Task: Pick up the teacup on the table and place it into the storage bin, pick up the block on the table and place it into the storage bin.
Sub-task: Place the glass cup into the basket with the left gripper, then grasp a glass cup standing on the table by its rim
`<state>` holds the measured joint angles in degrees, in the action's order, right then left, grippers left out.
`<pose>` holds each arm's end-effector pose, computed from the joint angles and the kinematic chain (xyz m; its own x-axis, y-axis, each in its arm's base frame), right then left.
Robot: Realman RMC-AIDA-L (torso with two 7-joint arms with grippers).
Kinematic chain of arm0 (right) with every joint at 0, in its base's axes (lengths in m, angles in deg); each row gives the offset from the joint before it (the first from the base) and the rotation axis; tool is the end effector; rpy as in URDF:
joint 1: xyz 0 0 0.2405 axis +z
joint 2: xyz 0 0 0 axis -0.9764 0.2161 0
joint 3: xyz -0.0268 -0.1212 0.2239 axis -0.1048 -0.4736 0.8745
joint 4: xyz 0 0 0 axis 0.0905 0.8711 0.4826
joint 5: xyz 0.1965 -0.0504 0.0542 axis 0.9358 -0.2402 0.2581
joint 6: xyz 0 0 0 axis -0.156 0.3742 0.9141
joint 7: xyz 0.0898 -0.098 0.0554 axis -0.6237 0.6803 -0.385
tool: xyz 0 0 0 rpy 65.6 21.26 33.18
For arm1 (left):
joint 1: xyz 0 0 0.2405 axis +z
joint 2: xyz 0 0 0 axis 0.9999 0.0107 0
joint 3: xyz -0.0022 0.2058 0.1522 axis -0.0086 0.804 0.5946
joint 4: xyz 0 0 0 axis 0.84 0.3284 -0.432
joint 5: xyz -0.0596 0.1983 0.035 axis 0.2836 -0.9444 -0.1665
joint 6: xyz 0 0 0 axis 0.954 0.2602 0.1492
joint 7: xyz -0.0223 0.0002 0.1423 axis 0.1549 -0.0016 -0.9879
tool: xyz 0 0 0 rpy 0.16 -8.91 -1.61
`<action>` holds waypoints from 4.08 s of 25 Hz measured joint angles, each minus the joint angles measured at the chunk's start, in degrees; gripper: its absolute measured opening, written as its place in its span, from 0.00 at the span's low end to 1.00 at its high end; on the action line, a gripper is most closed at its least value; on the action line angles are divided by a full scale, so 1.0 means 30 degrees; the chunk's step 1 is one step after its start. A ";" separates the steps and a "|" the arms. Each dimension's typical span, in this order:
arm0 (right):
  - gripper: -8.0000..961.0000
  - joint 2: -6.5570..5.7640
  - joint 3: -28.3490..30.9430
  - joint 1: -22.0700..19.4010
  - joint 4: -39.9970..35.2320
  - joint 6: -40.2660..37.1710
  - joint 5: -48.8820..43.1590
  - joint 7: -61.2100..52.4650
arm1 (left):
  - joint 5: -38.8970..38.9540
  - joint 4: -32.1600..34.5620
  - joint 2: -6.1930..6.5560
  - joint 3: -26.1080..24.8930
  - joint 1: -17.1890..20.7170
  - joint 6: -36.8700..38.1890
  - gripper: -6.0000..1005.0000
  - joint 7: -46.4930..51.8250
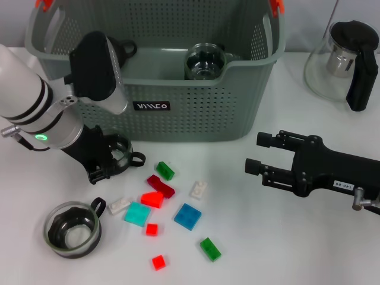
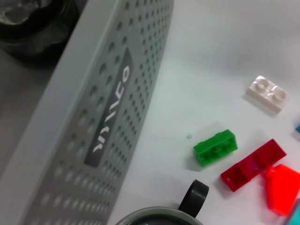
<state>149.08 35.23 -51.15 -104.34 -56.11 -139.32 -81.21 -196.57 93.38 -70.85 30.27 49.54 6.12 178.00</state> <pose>0.2590 0.3031 -0.0329 0.7237 -0.2524 -0.6423 -0.4219 -0.8983 -0.1224 -0.2228 0.3721 -0.0110 0.8675 0.2512 -0.4293 0.1332 -0.9489 -0.2862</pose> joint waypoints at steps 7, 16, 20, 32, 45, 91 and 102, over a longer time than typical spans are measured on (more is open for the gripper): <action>0.75 0.0000 -0.0001 -0.0001 0.0063 -0.0044 0.0000 0.0000 | 0.0945 0.2048 0.0071 -0.0219 0.0431 0.2851 0.06 -0.0257; 0.75 -0.0001 -0.0001 0.0028 0.0063 0.0016 -0.0080 0.0000 | 0.5764 0.5123 0.0564 -0.4647 0.0039 0.9116 0.06 -0.2362; 0.75 0.0000 0.0010 0.0035 0.0062 -0.0015 -0.0025 0.0001 | 1.0394 0.3465 0.1898 -0.5931 -0.0481 1.0198 0.07 -0.2636; 0.75 -0.0001 0.0031 0.0335 0.0291 0.0042 0.0033 0.0001 | 1.5393 -0.0445 0.3404 -0.6415 -0.2079 0.2334 0.10 0.0034; 0.75 0.0027 0.0028 0.0525 0.0333 0.0044 0.0030 0.0000 | 0.1480 -0.5112 0.2344 -0.0725 -0.7885 -0.7496 0.14 0.9059; 0.75 -0.0126 0.0029 0.0325 0.0590 0.0048 -0.0148 -0.0013 | 1.2073 -0.1592 0.3445 -0.7550 0.4692 0.6656 0.46 -0.4822; 0.75 -0.0237 -0.0055 0.0393 0.0513 0.0077 -0.0179 -0.0979 | 0.7300 0.1813 0.2937 -0.7561 0.4325 0.8064 0.46 -0.1617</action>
<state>148.37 35.06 -49.97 -102.80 -55.88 -139.85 -84.15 -174.67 98.82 -62.04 7.59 62.52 30.31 173.15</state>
